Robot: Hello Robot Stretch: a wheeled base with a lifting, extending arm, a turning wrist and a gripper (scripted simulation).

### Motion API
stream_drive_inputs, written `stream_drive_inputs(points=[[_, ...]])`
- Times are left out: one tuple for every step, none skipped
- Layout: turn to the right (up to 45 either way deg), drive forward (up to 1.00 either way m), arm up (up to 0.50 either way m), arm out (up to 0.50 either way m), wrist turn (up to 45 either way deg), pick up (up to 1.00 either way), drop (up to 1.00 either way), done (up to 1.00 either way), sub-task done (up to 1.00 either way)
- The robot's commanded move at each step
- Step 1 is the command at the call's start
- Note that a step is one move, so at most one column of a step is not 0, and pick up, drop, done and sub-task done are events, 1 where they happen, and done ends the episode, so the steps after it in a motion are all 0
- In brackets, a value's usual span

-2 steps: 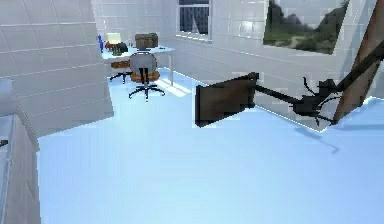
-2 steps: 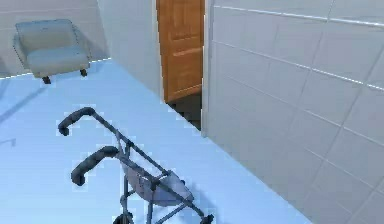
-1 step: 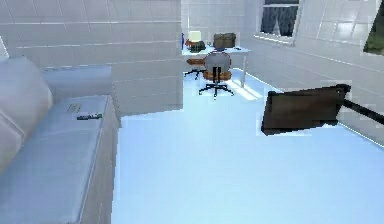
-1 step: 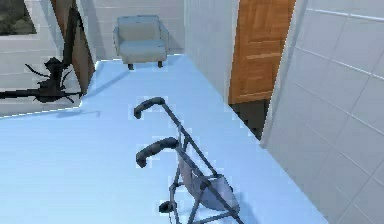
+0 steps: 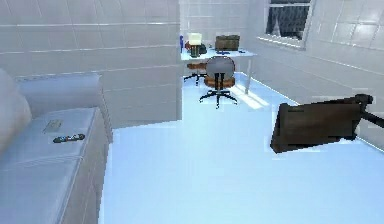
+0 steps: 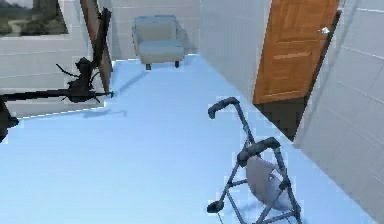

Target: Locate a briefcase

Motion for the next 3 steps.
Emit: stream_drive_inputs(points=[[12.0, 0.0, 0.0, 0.0, 0.0, 0.0, 0.0, 0.0, 0.0], [0.0, 1.0, 0.0, 0.0, 0.0, 0.0, 0.0, 0.0, 0.0], [3.0, 0.0, 0.0, 0.0, 0.0, 0.0, 0.0, 0.0, 0.0]])
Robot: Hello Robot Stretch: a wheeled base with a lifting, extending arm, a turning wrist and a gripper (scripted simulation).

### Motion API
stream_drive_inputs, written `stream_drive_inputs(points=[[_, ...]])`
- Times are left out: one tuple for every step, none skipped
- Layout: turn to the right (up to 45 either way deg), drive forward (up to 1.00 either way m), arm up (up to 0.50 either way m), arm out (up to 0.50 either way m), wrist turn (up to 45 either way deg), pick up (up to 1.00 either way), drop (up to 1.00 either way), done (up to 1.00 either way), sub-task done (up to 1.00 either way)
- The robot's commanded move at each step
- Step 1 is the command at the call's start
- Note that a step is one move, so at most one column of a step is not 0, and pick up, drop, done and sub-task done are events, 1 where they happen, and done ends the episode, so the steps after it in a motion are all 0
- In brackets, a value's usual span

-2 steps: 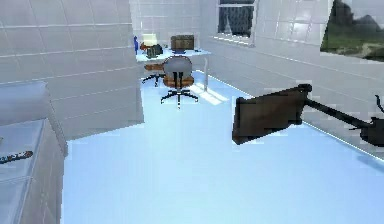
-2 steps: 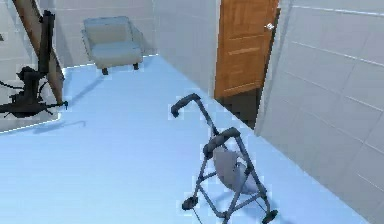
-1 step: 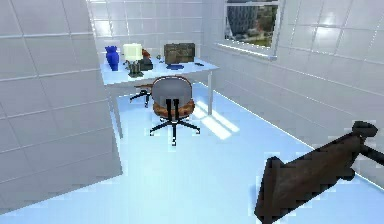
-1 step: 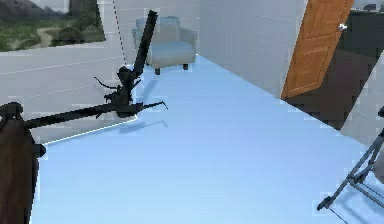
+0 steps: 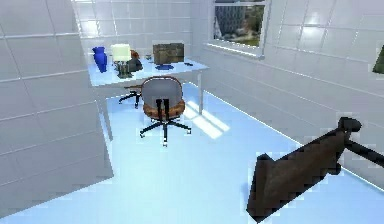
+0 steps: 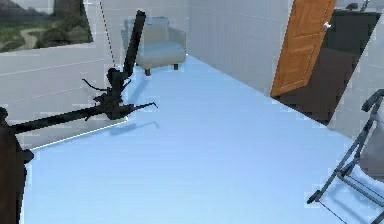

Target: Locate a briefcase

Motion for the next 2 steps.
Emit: stream_drive_inputs(points=[[0.0, 1.0, 0.0, 0.0, 0.0, 0.0, 0.0, 0.0, 0.0], [-3.0, 0.0, 0.0, 0.0, 0.0, 0.0, 0.0, 0.0, 0.0]])
